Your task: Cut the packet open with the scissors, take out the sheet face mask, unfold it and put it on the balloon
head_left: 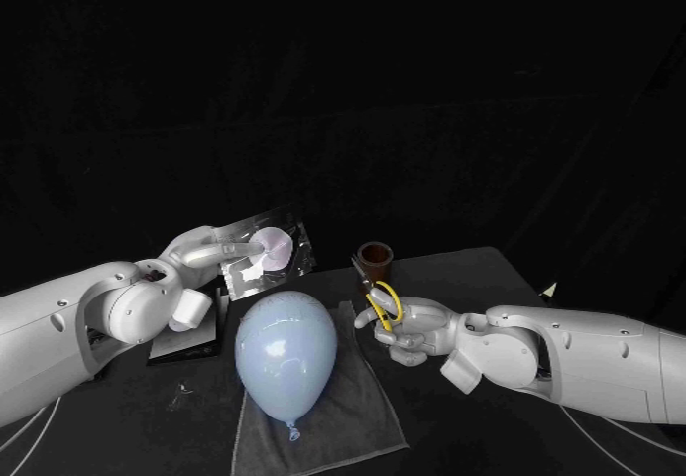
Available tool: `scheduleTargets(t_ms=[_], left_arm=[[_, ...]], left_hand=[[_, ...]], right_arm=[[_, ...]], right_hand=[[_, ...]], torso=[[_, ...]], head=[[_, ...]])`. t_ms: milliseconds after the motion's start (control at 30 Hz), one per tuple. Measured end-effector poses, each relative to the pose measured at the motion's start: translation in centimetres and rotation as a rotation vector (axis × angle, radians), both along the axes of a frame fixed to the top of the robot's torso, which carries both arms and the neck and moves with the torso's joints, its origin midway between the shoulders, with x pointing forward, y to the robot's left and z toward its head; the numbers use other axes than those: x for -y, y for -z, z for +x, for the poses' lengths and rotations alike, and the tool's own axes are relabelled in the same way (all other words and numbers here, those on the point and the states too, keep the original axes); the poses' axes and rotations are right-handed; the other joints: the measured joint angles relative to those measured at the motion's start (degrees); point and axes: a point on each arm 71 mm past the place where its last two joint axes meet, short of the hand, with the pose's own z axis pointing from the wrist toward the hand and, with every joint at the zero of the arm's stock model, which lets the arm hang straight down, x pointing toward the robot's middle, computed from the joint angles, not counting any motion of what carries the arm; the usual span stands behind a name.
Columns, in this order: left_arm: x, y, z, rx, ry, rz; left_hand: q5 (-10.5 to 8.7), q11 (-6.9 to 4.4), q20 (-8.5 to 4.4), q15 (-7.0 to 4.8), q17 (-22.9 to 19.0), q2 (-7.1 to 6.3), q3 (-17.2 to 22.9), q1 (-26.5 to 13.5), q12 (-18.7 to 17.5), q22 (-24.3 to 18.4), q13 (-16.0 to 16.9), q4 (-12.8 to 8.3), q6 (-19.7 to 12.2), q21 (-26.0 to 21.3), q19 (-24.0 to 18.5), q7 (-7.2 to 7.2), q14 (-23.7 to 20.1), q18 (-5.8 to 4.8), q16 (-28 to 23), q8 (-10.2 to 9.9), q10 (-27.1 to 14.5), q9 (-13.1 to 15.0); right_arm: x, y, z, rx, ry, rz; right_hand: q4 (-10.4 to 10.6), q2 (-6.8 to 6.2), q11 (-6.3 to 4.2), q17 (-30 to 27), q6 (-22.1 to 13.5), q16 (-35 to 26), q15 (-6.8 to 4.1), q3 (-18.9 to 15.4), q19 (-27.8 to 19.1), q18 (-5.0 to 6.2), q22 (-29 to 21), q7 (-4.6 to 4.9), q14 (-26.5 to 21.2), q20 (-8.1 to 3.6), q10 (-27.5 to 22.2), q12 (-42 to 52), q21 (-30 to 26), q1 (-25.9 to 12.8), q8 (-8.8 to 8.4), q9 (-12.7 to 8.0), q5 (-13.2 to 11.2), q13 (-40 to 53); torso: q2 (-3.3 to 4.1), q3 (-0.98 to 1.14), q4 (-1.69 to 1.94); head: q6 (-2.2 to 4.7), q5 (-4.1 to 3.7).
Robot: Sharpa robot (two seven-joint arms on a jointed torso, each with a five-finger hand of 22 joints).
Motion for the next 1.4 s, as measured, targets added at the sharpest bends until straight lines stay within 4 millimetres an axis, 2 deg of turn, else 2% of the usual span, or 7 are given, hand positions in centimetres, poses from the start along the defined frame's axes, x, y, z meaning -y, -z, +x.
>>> scheduleTargets(t_ms=[333, 633, 1067, 1167, 1267, 1333, 1400], left_arm=[[0.3, 0.0, -0.1, -0.001, 0.009, -0.002], [0.8, 0.0, -0.1, -0.001, 0.018, -0.005], [1.0, 0.0, -0.1, -0.001, 0.020, -0.006], [1.0, 0.0, -0.1, -0.001, 0.020, -0.006], [1.0, 0.0, -0.1, -0.001, 0.020, -0.006], [1.0, 0.0, 0.0, -0.001, 0.020, -0.006], [1.0, 0.0, 0.0, -0.001, 0.019, -0.006]], left_hand=[[0.00, 0.00, 0.00, 0.00, 0.1, -0.08, 0.0, -0.1, 0.0, 0.0, 0.0, 0.0, -0.3, 0.0, 0.0, 0.14, 0.0, -0.03, 0.0, 0.1, 0.0, 0.0], [0.00, 0.00, 0.00, 0.00, 0.2, -0.11, 0.0, -0.1, 0.0, 0.0, 0.0, 0.0, -0.3, 0.0, 0.0, 0.10, 0.0, -0.09, 0.0, 0.1, 0.0, 0.0], [0.22, 0.00, 0.00, 0.00, 0.2, 0.02, 0.2, 0.0, 0.0, 0.0, 0.0, -0.2, -0.2, 0.0, 0.0, 0.21, 0.0, -0.16, 0.0, 0.0, 0.0, 0.0], [0.22, 0.00, 0.00, 0.00, 0.2, 0.05, 0.2, 0.1, 0.0, 0.0, 0.0, -0.2, -0.2, 0.0, 0.0, 0.21, 0.0, -0.18, 0.0, -0.1, 0.0, 0.0], [0.22, 0.00, 0.00, 0.00, 0.2, 0.09, 0.2, 0.1, 0.0, 0.0, 0.0, -0.2, -0.2, 0.0, 0.0, 0.21, 0.0, -0.20, 0.0, -0.1, 0.0, 0.0], [0.22, 0.00, 0.00, 0.00, 0.2, 0.09, 0.2, 0.1, 0.0, 0.0, 0.0, -0.2, -0.2, 0.0, 0.0, 0.21, 0.0, -0.21, 0.0, -0.1, 0.0, 0.0], [0.22, 0.00, 0.00, 0.00, 0.2, 0.09, 0.2, 0.1, 0.0, 0.0, 0.0, -0.2, -0.2, 0.0, 0.0, 0.21, 0.0, -0.22, 0.0, -0.1, 0.0, 0.0]], right_arm=[[-0.3, -0.7, 0.0, 0.020, -0.032, -0.020], [-1.2, -2.2, 0.0, 0.083, -0.105, -0.075], [-1.1, -4.1, 0.4, 0.128, -0.157, -0.108], [-1.1, -4.3, 0.5, 0.133, -0.157, -0.108], [-1.0, -4.4, 0.7, 0.141, -0.146, -0.107], [-0.8, -4.5, 0.9, 0.146, -0.129, -0.104], [-0.6, -4.5, 1.1, 0.152, -0.115, -0.101]], right_hand=[[-0.1, 0.76, 0.00, 0.0, 0.0, 0.1, 0.01, -0.6, 0.0, -0.01, 0.0, 0.00, 0.0, 0.40, 0.0, 0.0, 0.0, 1.7, 1.77, 0.6, 0.0, 0.0], [0.3, 0.00, 0.17, 0.0, 0.1, 0.1, -0.20, -3.9, -0.4, -0.01, 0.0, -0.10, -0.2, -0.04, -0.2, 0.0, -3.2, 1.2, -4.75, -7.4, 0.0, 0.0], [0.3, -0.01, 0.40, 0.0, 0.3, 0.0, -0.63, -5.1, -3.7, 0.99, -0.8, -0.30, -0.2, -0.65, -0.4, 0.0, -10.1, 1.2, -8.31, -11.9, 0.3, 0.0], [-0.4, 0.41, 0.40, 0.0, 0.3, 0.0, -0.63, -1.8, -2.3, 0.98, -0.4, -0.30, -0.2, -0.42, -0.4, 0.0, -7.0, 1.6, -2.76, -8.0, 0.3, 0.0], [-4.9, 5.46, 0.40, 0.0, 0.2, 0.0, -0.63, 4.7, -0.9, 0.98, 0.0, -0.39, -0.2, -0.09, -0.4, 0.0, -4.6, 12.9, 7.51, -1.5, 0.2, 0.0], [-8.1, 6.96, 2.02, 0.0, -1.0, -0.1, -0.79, 10.2, -0.5, 0.97, 0.0, 0.79, -0.3, -0.45, -2.0, 0.0, -3.9, 15.9, 7.08, -3.4, 0.2, 0.0], [-8.3, 6.97, 2.56, 0.0, -1.0, -0.1, -1.51, 14.1, -0.2, 0.96, 0.0, 0.82, -0.2, -0.90, -2.6, 0.0, -3.2, 16.0, 1.07, -9.5, 0.2, 0.0]], torso=[[0.01, -0.02, 0.01], [0.01, -0.03, 0.02], [0.01, -0.01, 0.00], [0.00, 0.00, 0.00], [-0.01, -0.01, 0.00], [-0.01, -0.01, 0.01], [-0.01, 0.00, 0.01]], head=[[0.23, 0.75], [0.49, 1.31], [1.09, 1.29], [1.14, 1.28], [1.12, 1.27], [1.08, 1.26], [1.08, 1.25]])
